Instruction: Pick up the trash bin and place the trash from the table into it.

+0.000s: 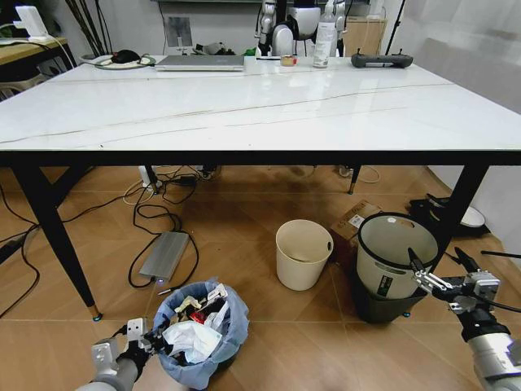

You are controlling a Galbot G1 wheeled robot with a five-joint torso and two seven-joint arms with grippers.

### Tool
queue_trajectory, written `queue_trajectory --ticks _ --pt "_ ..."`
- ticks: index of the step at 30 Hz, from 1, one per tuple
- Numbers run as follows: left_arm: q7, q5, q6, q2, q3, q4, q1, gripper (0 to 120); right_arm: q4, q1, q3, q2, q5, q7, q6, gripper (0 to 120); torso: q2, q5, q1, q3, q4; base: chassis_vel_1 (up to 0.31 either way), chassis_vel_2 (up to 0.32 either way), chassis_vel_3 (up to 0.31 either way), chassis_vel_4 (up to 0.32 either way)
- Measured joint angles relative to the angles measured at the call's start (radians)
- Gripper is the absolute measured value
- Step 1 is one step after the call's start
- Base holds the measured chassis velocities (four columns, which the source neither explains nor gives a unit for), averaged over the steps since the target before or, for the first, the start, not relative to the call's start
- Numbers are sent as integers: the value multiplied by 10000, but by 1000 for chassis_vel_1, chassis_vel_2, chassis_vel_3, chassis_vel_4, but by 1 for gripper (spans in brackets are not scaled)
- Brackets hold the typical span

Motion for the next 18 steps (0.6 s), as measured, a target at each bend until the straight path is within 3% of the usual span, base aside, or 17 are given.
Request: queue_trajectory --ticks 8,18 --pt "40 -74 0 -153 100 746 -314 0 0 0 0 0 0 0 0 100 17 -1 5 14 0 0 0 0 0" --pt "122 -57 -20 -208 102 982 -361 0 0 0 0 0 0 0 0 100 33 0 7 25 1 0 0 0 0"
